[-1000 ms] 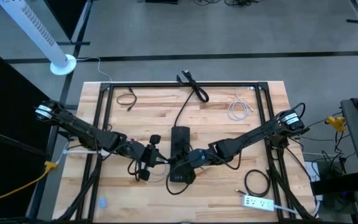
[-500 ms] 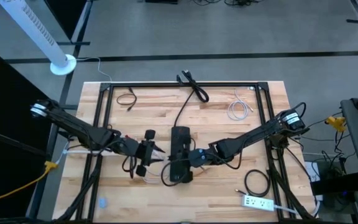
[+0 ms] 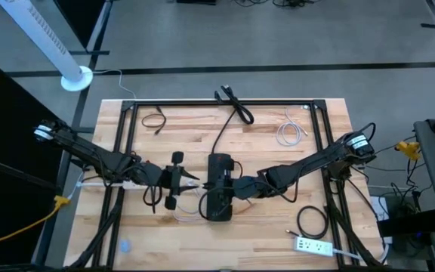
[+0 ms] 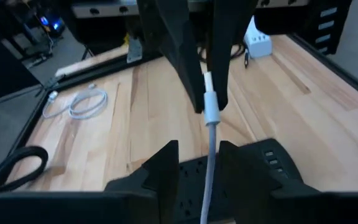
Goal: Insert USB
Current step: Insert the purple charger cable into the black outlet extension
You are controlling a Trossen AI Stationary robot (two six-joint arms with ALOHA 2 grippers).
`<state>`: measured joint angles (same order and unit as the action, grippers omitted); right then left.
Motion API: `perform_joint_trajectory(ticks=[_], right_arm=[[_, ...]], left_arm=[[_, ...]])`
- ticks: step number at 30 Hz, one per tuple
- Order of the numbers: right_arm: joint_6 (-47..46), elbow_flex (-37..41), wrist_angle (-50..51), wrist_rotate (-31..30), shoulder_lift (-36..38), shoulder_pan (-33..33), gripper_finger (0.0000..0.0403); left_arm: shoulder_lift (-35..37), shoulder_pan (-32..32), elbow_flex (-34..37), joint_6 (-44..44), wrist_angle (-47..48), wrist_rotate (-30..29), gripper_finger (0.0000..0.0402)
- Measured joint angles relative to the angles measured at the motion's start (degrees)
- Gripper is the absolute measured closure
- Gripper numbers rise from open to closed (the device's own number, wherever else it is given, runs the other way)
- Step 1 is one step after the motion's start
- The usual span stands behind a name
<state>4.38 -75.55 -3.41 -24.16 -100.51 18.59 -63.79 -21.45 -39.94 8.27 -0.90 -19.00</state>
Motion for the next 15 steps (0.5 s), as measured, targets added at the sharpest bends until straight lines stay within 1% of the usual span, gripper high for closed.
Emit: perform_joint_trajectory(ticks=[6, 15], right_arm=[[0.1, 0.0, -2.1, 0.0, 0.4, 0.0, 0.0392], [0.6, 0.0, -5.0, -0.8, 0.5, -0.2, 0.0392]], left_arm=[[0.0, 0.0, 0.0, 2.4, -3.6, 0.0, 0.0299], [0.0, -0.2, 0.0, 4.2, -6.1, 0.0, 0.0303]])
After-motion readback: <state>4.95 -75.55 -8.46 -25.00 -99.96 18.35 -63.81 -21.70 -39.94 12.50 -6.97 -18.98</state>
